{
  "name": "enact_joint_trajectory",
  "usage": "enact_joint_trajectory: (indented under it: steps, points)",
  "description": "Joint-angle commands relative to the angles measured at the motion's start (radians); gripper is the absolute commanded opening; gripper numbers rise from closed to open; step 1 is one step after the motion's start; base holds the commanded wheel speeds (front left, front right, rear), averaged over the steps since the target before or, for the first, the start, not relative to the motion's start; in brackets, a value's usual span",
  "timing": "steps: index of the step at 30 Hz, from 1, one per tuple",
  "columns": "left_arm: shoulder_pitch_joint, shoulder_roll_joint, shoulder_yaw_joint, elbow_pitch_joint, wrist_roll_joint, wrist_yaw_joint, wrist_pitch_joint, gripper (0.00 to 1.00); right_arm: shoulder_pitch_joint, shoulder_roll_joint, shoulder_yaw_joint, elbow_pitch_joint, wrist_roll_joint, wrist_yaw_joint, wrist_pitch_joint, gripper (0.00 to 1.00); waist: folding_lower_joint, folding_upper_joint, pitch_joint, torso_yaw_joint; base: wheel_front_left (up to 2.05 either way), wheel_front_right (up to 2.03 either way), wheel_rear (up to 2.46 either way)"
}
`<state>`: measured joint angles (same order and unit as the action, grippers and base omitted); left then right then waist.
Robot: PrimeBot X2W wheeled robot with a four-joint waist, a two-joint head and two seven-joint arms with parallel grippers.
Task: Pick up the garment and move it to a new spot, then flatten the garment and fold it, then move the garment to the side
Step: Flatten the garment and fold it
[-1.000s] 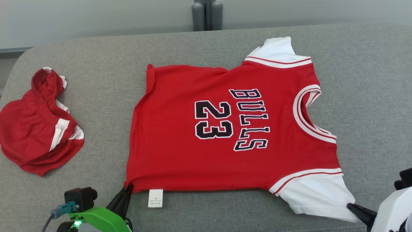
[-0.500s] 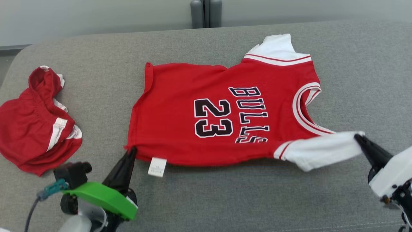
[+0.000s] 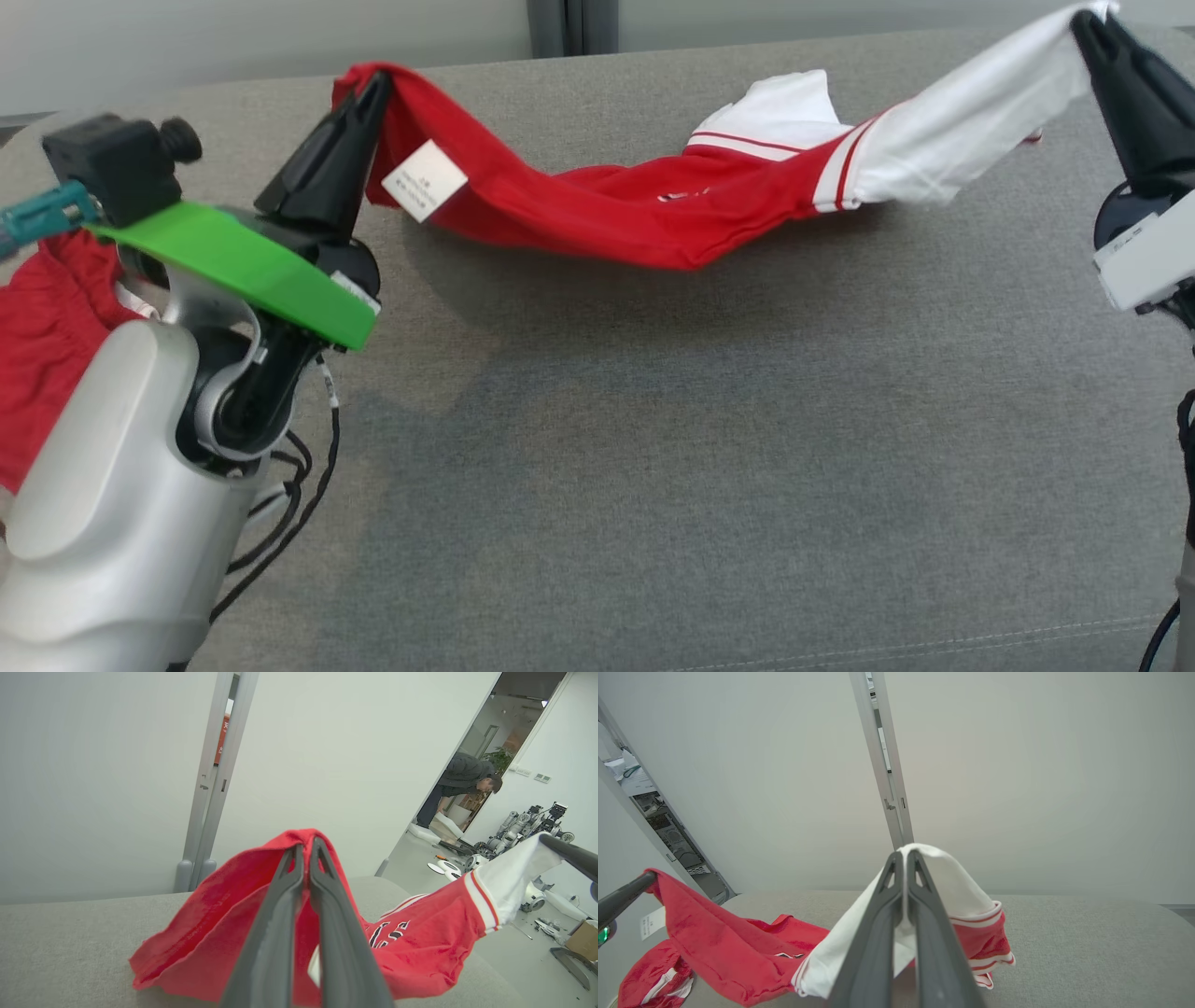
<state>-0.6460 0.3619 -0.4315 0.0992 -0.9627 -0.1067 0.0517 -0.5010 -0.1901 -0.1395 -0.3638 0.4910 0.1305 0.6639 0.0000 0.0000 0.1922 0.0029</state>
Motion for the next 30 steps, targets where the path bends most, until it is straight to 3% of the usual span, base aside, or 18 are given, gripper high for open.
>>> enact_joint_trajectory:
  steps: [1, 5, 10, 13, 16, 18, 23, 27, 30]
  points:
    - [-0.036, 0.003, 0.006, -0.013, -0.015, -0.008, 0.010, 0.00, -0.035, -0.008, 0.005, -0.020, 0.005, 0.000, -0.022, 0.00, 0.0000, 0.0000, 0.022, -0.019, 0.00, 0.00, 0.00]
    - [-0.083, 0.014, 0.017, -0.051, -0.037, -0.010, 0.030, 0.00, -0.076, -0.010, 0.013, -0.028, 0.006, 0.000, -0.026, 0.00, 0.0000, 0.0000, 0.056, -0.034, 0.00, 0.00, 0.00]
    - [-0.094, 0.004, -0.006, -0.044, -0.034, 0.001, 0.053, 0.00, -0.060, 0.000, 0.057, 0.056, 0.027, 0.000, 0.044, 0.00, 0.0000, 0.0000, 0.147, -0.040, 0.00, 0.00, 0.00]
    - [-0.130, -0.017, -0.011, 0.020, -0.024, 0.011, 0.052, 0.00, -0.111, 0.012, 0.092, 0.172, 0.045, 0.000, 0.077, 0.00, 0.0000, 0.0000, 0.232, -0.049, 0.00, 0.00, 0.00]
    - [-0.228, -0.034, 0.005, 0.128, 0.030, 0.030, 0.001, 0.00, -0.249, 0.035, 0.113, 0.338, 0.022, 0.000, 0.036, 0.00, 0.0000, 0.0000, 0.313, -0.068, 0.00, 0.00, 0.00]
    - [-0.337, -0.047, 0.033, 0.208, 0.082, 0.044, -0.081, 0.00, -0.401, 0.063, 0.097, 0.469, -0.009, 0.001, -0.071, 0.00, 0.0000, 0.0000, 0.362, -0.086, 0.00, 0.00, 0.00]
    - [-0.634, -0.084, 0.093, 0.308, 0.167, 0.023, -0.274, 0.00, -0.786, 0.103, 0.050, 0.647, -0.082, 0.000, -0.519, 0.00, 0.0000, 0.0000, 0.432, -0.101, 0.00, 0.00, 0.00]
    - [-0.758, -0.117, 0.147, 0.278, 0.197, -0.003, -0.314, 0.00, -0.946, 0.067, 0.071, 0.689, -0.097, 0.000, -0.772, 0.00, 0.0000, 0.0000, 0.443, -0.087, 0.00, 0.00, 0.00]
    - [-0.741, -0.137, 0.199, 0.228, 0.205, -0.017, -0.316, 0.00, -0.945, 0.024, 0.095, 0.725, -0.087, 0.000, -0.851, 0.00, 0.0000, 0.0000, 0.444, -0.074, 0.00, 0.00, 0.00]
